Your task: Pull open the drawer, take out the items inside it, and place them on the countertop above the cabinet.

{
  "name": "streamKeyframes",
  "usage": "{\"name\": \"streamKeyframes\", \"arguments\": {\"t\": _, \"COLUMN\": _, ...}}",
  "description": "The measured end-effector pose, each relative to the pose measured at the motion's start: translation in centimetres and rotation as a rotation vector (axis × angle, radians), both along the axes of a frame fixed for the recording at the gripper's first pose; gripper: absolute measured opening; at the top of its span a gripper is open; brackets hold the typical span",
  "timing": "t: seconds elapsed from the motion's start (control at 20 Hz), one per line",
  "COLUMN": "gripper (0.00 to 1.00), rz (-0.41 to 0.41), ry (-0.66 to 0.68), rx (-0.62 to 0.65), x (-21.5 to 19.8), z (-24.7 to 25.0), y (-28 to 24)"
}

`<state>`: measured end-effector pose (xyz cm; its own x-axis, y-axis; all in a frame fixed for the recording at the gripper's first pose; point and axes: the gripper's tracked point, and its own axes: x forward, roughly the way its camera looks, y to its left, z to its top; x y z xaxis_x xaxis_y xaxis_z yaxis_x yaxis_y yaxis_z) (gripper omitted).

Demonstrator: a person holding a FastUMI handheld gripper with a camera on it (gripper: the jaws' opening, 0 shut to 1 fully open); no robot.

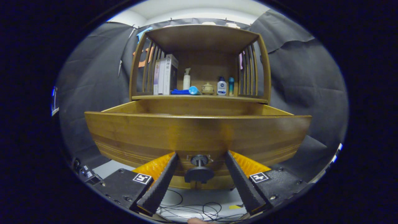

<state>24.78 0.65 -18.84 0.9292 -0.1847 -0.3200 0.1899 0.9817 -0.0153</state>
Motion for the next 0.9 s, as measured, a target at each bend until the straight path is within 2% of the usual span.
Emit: {"name": "streamKeyframes", "arguments": {"t": 0.9, "gripper": 1.00, "rz": -0.033, "ry": 0.062, "rx": 0.038, "x": 15.5, "z": 0.3, "y": -2.2}}
